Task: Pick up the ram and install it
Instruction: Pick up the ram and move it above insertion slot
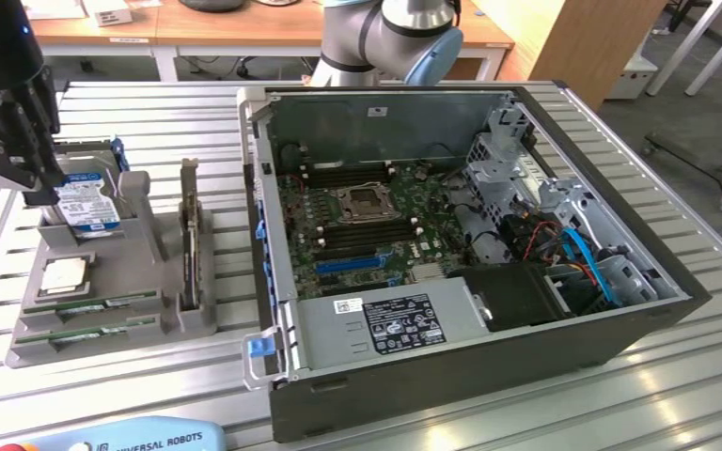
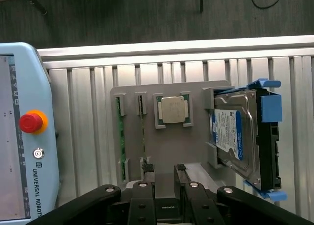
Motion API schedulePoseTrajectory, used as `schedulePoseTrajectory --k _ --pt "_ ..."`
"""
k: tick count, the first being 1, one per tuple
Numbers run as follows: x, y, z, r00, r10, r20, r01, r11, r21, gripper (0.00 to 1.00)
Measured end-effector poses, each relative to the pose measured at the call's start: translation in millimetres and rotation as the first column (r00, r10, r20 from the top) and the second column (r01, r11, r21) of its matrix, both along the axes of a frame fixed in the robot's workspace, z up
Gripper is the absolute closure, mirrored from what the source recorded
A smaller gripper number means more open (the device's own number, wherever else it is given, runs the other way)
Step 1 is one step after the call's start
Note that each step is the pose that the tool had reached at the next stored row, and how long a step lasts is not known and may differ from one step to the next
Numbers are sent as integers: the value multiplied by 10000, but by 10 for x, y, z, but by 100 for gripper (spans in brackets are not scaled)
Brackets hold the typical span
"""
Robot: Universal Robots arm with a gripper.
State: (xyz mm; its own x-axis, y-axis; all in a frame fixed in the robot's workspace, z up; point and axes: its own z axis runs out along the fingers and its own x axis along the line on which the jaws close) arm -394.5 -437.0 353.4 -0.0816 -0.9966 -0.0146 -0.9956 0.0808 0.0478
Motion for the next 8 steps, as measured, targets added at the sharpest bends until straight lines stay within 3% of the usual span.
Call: schedulePoseTrajectory --k 5,8 --pt "-1 -5 -8 10000 1 0 -1 10000 -1 70" --pt "-1 -39 -7 10000 0 -1 0 10000 -1 70"
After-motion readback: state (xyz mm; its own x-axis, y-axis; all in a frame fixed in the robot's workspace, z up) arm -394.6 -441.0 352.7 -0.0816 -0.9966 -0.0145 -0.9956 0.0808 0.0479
